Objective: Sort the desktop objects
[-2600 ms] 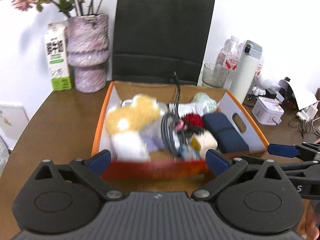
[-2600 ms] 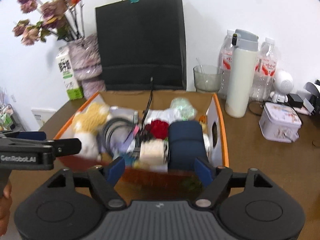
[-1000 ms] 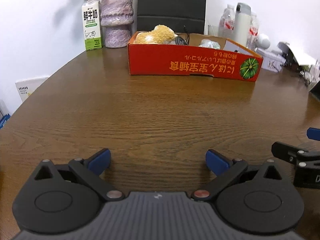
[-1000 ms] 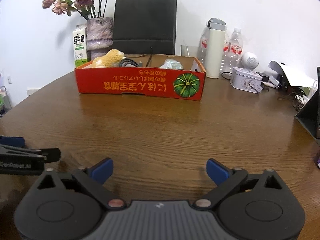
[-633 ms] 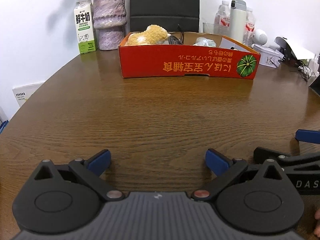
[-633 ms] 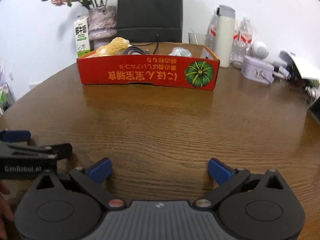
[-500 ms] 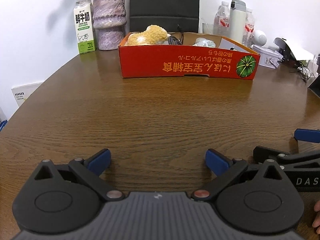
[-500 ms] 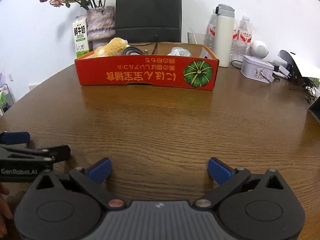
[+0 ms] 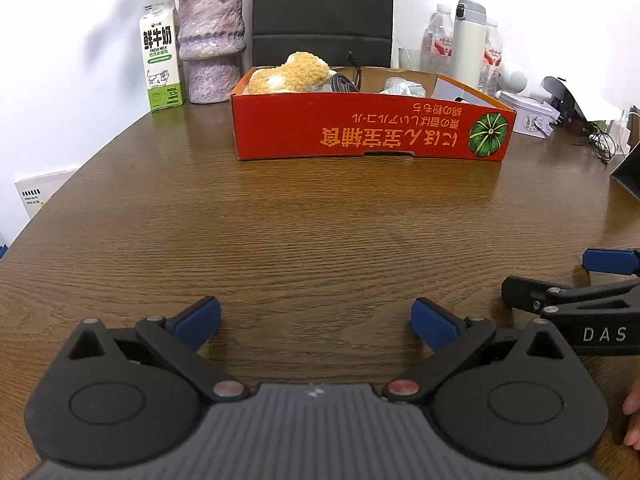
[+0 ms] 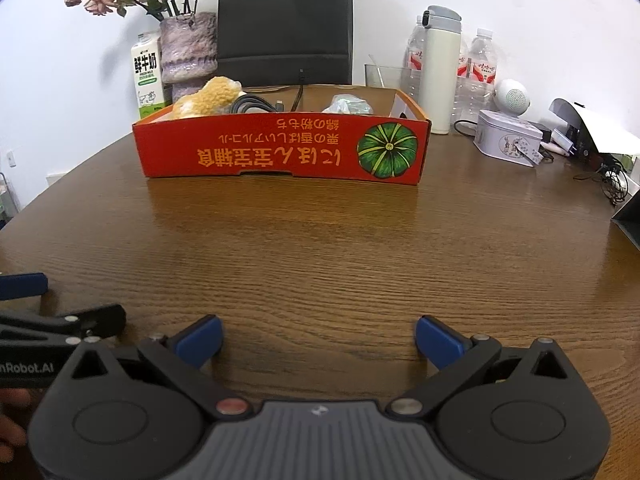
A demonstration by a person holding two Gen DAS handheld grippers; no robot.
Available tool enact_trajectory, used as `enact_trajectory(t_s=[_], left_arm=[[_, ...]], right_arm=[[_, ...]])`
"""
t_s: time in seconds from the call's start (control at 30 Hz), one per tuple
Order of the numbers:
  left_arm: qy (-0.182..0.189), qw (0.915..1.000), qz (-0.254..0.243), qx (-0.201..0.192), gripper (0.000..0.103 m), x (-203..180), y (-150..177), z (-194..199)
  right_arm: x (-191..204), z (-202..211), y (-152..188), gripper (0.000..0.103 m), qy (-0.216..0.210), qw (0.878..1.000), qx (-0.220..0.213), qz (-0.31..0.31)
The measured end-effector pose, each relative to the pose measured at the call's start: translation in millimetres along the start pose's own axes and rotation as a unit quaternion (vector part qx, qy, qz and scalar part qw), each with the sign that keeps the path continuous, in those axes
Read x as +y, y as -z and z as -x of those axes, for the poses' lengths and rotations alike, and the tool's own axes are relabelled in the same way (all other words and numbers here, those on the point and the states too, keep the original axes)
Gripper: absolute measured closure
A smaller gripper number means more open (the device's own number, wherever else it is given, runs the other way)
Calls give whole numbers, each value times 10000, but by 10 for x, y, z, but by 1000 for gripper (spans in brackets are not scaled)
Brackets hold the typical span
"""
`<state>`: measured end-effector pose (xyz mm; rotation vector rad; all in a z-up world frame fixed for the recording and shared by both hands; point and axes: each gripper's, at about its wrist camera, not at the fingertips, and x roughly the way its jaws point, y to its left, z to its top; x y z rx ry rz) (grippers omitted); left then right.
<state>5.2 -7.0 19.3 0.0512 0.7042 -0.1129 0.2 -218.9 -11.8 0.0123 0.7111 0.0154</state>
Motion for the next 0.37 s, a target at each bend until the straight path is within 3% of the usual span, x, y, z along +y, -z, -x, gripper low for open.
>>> enact_trajectory(t_s=[0.37], left_arm=[[-6,10000,-8,0,0,-3,1,4]], right_arm=[[18,3,4,0,-3,10000,-2,4]])
